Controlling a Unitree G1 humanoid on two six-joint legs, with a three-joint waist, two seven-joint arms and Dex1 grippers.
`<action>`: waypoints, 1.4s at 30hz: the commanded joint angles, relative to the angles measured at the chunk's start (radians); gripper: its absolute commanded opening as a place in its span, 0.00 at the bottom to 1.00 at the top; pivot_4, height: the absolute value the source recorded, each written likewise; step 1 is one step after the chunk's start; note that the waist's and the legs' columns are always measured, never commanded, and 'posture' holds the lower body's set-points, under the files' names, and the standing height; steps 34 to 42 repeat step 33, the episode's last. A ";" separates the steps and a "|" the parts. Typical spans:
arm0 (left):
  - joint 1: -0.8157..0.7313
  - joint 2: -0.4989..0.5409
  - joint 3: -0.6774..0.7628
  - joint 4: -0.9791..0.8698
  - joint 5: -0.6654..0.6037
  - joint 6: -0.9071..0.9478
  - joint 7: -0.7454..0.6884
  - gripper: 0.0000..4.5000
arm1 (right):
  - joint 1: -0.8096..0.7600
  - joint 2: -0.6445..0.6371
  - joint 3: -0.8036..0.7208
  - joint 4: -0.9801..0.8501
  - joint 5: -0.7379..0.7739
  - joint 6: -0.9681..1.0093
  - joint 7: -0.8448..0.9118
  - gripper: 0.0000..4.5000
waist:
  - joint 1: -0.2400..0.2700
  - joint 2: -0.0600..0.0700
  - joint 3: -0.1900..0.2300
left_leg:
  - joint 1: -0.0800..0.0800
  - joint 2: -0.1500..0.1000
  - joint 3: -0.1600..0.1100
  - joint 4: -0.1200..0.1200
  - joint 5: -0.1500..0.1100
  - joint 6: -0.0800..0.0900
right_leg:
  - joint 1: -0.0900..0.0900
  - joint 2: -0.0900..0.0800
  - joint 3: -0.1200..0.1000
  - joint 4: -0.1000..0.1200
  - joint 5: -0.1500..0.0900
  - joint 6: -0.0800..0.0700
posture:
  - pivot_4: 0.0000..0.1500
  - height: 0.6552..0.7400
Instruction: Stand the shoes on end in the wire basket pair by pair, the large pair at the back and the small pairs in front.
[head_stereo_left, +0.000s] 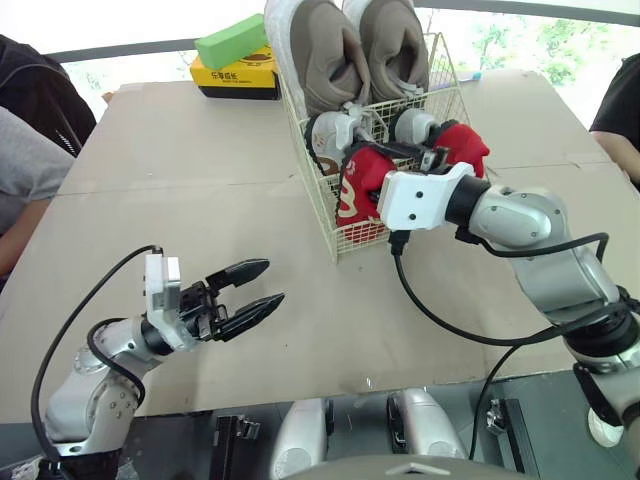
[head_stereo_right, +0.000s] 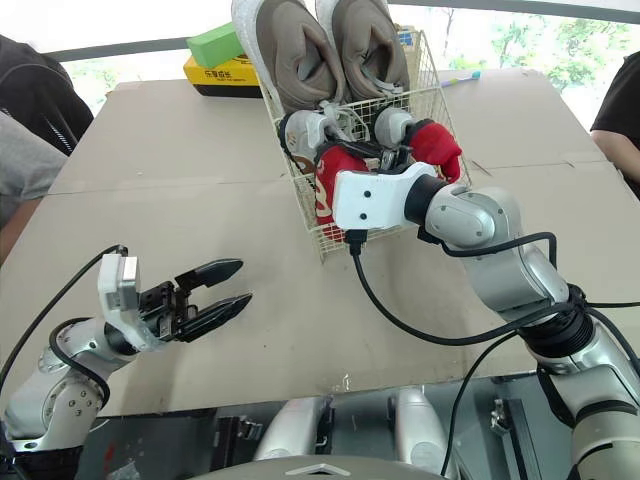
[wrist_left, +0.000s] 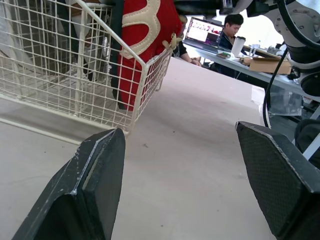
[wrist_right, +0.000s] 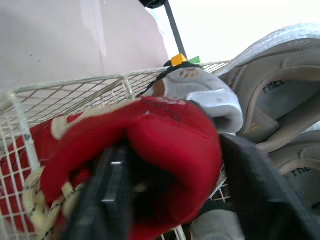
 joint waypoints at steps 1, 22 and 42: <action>-0.029 -0.009 -0.014 -0.029 0.001 0.015 0.020 0.85 | 0.012 0.009 -0.118 -0.102 0.091 0.072 0.042 0.66 | 0.001 0.000 0.000 | 0.000 0.000 0.000 0.000 0.000 0.000 | 0.000 0.000 0.000 0.000 0.000 0.000 | 1.00 1.00; 0.025 0.041 -0.022 -0.194 0.021 0.174 0.149 0.85 | 0.864 0.082 -1.028 -0.376 0.812 0.387 0.305 0.66 | 0.019 0.001 0.000 | 0.001 -0.001 0.000 0.000 -0.001 0.001 | 0.003 0.001 0.000 -0.001 0.000 0.001 | 1.00 1.00; 0.196 0.177 0.125 -0.193 0.066 0.204 0.107 0.85 | 1.089 0.004 -0.994 -0.086 0.708 -0.003 0.394 0.66 | 0.017 0.001 0.000 | 0.008 0.003 0.004 0.002 0.000 0.001 | 0.007 0.005 0.004 -0.001 -0.005 0.001 | 1.00 1.00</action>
